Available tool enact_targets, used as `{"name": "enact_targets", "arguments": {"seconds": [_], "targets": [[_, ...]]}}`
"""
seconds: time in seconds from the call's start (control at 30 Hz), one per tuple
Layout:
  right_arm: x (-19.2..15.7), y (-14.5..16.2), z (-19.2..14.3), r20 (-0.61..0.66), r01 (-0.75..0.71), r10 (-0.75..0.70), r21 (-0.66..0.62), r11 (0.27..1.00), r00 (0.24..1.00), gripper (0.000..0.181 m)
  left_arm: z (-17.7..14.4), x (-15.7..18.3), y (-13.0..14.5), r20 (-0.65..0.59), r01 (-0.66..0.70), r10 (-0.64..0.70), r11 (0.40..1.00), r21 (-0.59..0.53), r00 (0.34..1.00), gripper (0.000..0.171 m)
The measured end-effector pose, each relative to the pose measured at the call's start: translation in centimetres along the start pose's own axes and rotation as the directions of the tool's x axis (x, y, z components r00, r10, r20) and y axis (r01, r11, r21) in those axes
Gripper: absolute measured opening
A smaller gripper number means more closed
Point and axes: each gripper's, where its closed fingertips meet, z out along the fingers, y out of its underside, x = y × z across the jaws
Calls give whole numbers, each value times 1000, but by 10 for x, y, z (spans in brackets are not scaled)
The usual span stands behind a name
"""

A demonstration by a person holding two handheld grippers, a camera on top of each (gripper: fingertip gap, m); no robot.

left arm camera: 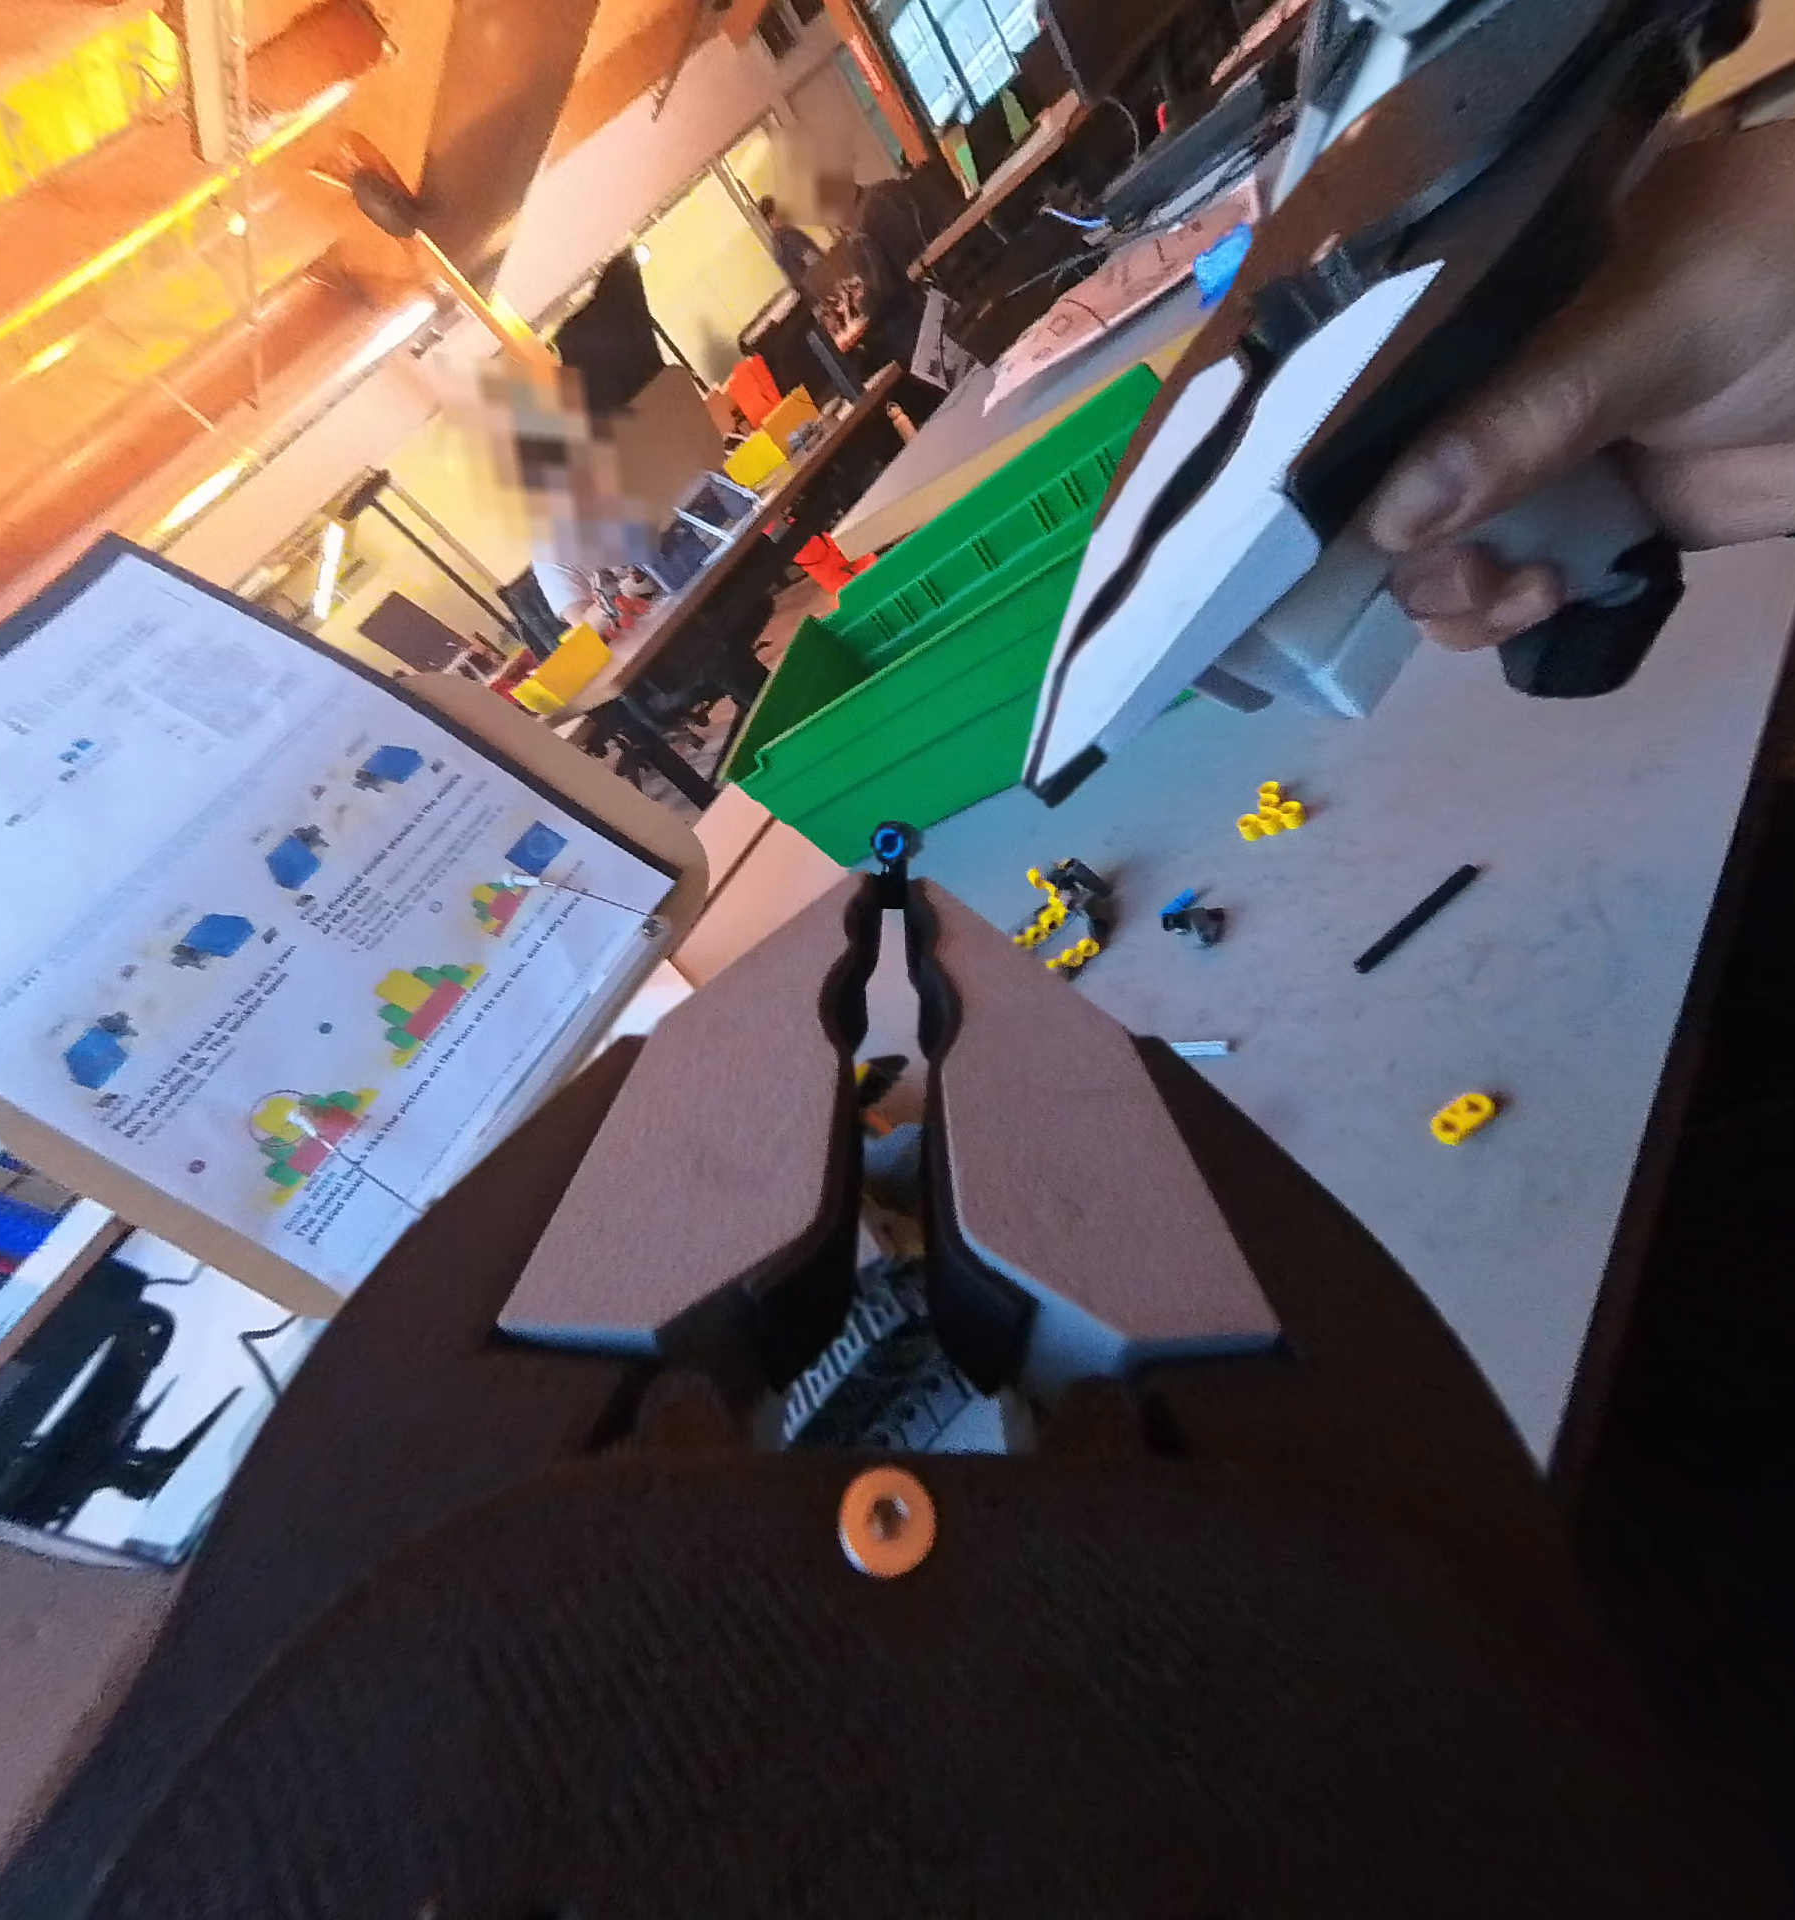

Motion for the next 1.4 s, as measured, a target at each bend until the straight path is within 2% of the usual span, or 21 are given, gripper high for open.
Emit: {"name": "enact_targets", "arguments": {"seconds": [0.13, 0.27, 0.43, 0.53, 0.67, 0.9, 1.03, 1.2, 1.4], "targets": [[12, 28, -4, -50, 51, -57, -122, 991, 997, 7, 6, 23, 19, -125, 34, -48, 993, -115, 991, 2], [11, 58, -10, -2, -30, 31, -231, 972, 1000, 12, 7, 54, 50, -249, -24, -44, 965, -261, 967, 2], [13, 89, -14, -16, -27, 23, -354, 935, 1000, 12, 11, 76, 80, -254, -152, 72, 939, -310, 964, 1], [31, 97, -26, -78, 23, -62, -426, 905, 995, 12, 12, 83, 105, -273, -234, 131, 890, -391, 953, 2], [41, 100, -44, -89, -14, -29, -453, 891, 996, 12, 11, 81, 115, -257, -317, 218, 833, -453, 941, 2], [33, 134, -71, 13, 54, -59, -641, 766, 998, 15, 14, 102, 118, -315, -393, 264, 786, -477, 911, 2], [33, 139, -68, 13, 48, -52, -649, 760, 999, 15, 17, 106, 115, -310, -378, 253, 800, -466, 916, 2], [37, 139, -69, 0, 55, -72, -648, 760, 997, 14, 17, 116, 107, -321, -273, 133, 854, -444, 938, 2], [46, 130, -70, -39, 34, -73, -610, 791, 997, 9, 17, 124, 102, -342, -159, -4, 880, -447, 940, 3]]}}
